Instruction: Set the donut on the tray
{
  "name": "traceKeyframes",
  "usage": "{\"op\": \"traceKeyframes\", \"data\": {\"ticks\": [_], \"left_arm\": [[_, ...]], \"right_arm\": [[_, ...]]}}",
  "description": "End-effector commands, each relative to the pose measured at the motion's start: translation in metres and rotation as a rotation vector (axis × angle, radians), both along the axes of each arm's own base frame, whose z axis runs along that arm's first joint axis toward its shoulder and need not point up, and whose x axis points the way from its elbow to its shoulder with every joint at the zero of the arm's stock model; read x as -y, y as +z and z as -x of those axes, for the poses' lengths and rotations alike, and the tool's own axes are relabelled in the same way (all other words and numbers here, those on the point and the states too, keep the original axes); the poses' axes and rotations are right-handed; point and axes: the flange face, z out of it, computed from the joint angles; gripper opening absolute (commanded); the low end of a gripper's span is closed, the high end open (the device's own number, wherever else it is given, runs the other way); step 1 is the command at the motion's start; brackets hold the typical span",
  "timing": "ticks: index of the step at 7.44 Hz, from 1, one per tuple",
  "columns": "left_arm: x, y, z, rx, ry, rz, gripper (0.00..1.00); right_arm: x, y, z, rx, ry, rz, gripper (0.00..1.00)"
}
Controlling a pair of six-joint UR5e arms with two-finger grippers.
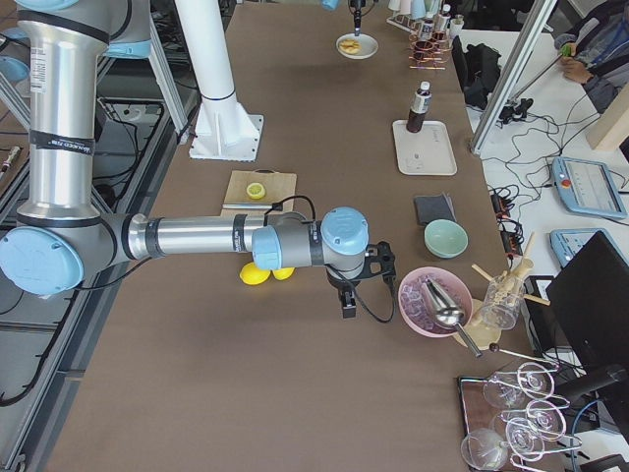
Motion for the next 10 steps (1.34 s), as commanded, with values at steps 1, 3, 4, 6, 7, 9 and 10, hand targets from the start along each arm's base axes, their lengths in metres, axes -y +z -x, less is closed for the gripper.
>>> {"op": "traceKeyframes", "data": {"ticks": [1, 3, 4, 6, 7, 9, 10], "left_arm": [[-0.009, -0.102, -0.061, -0.090, -0.007, 0.095, 0.00], [-0.027, -0.168, -0.107, -0.059, 0.010, 0.119, 0.00], [-0.031, -0.227, -0.132, -0.021, 0.020, 0.113, 0.00], [-0.040, -0.310, -0.194, 0.001, -0.001, 0.122, 0.00], [-0.049, -0.347, -0.237, -0.014, -0.027, 0.133, 0.00], [-0.071, -0.420, -0.315, -0.043, -0.043, 0.181, 0.00], [-0.074, -0.443, -0.333, -0.044, -0.059, 0.172, 0.00]], "right_arm": [[0.007, -0.052, 0.043, 0.026, 0.037, 0.055, 1.00], [0.009, -0.106, 0.096, 0.052, 0.050, 0.105, 1.00], [0.009, -0.133, 0.120, 0.069, 0.067, 0.138, 1.00], [0.010, -0.181, 0.173, 0.103, 0.112, 0.246, 1.00], [0.009, -0.213, 0.208, 0.118, 0.130, 0.287, 0.99], [0.000, -0.274, 0.296, 0.116, 0.156, 0.309, 0.99], [-0.010, -0.294, 0.333, 0.105, 0.179, 0.307, 0.99]]}}
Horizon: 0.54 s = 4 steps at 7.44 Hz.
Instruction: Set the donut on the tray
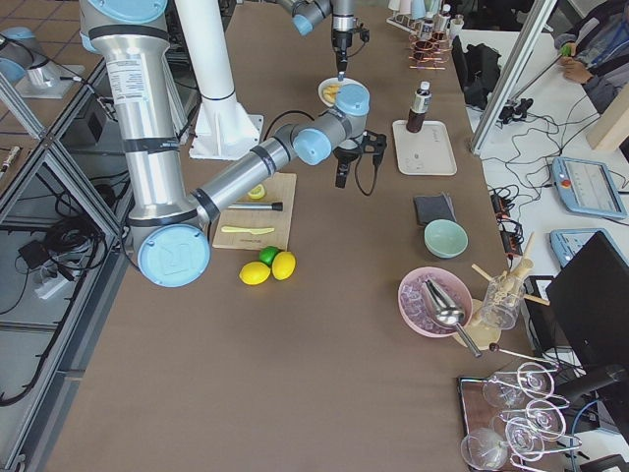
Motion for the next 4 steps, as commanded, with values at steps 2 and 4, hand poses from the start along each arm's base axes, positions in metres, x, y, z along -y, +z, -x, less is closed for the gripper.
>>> {"op": "traceKeyframes", "data": {"ticks": [2, 4], "left_arm": [[-0.014, -0.081, -0.063, -0.026, -0.032, 0.047, 0.00], [-0.030, -0.096, -0.089, -0.027, -0.051, 0.040, 0.00]], "right_arm": [[-0.031, -0.088, 0.120, 0.021, 0.072, 0.039, 0.99], [-0.044, -0.113, 0.154, 0.035, 0.074, 0.032, 0.99]]}}
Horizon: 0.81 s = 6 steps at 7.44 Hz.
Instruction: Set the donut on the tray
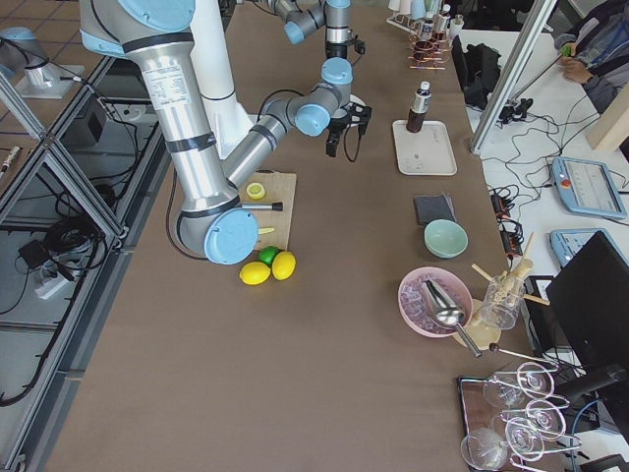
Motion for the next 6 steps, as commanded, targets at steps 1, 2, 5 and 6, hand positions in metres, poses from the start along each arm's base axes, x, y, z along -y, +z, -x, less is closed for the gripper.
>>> {"op": "traceKeyframes", "data": {"ticks": [1, 2, 5, 6], "left_arm": [[-0.015, -0.018, -0.024, -0.004, -0.014, -0.010, 0.00], [-0.015, -0.019, -0.025, -0.004, -0.014, -0.010, 0.00], [-0.017, -0.025, -0.021, -0.020, -0.023, 0.013, 0.00], [-0.019, -0.026, -0.020, -0.023, -0.020, 0.011, 0.00]], "right_arm": [[-0.021, -0.031, 0.042, 0.021, -0.009, -0.012, 0.99], [-0.024, -0.036, 0.051, 0.022, -0.010, -0.027, 0.99], [-0.023, -0.037, 0.053, 0.018, -0.005, -0.032, 0.73], [-0.021, -0.037, 0.051, 0.018, 0.000, -0.032, 0.60]]}}
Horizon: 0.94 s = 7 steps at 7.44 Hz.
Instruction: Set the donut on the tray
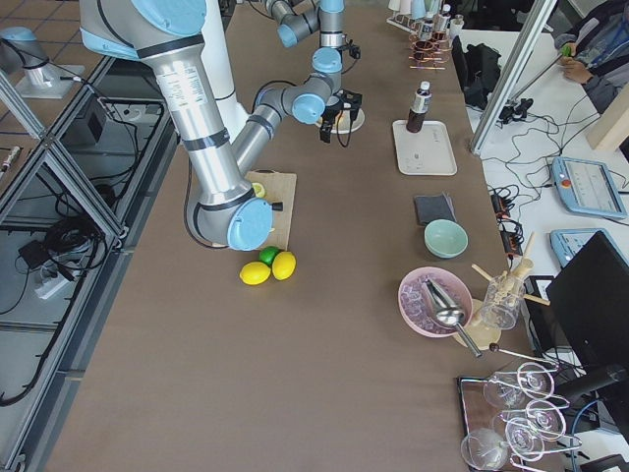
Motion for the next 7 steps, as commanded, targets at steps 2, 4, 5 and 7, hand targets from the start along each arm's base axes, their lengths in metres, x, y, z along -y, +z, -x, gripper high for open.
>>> {"op": "traceKeyframes", "data": {"ticks": [2, 4, 5, 7], "left_arm": [[-0.0022, -0.0043, 0.0034, -0.014, 0.008, -0.007, 0.00], [-0.0026, -0.0060, 0.0039, -0.018, 0.009, -0.011, 0.00], [-0.0026, -0.0060, 0.0039, -0.018, 0.009, -0.011, 0.00], [-0.0027, -0.0056, 0.0041, -0.020, 0.008, -0.009, 0.00]], "right_arm": [[0.0026, 0.0001, -0.0021, 0.000, 0.007, -0.001, 0.35], [0.0048, -0.0013, -0.0064, 0.006, 0.009, 0.002, 0.00], [0.0059, -0.0022, -0.0076, 0.008, 0.010, 0.001, 0.00], [0.0059, -0.0022, -0.0076, 0.008, 0.010, 0.001, 0.00]]}}
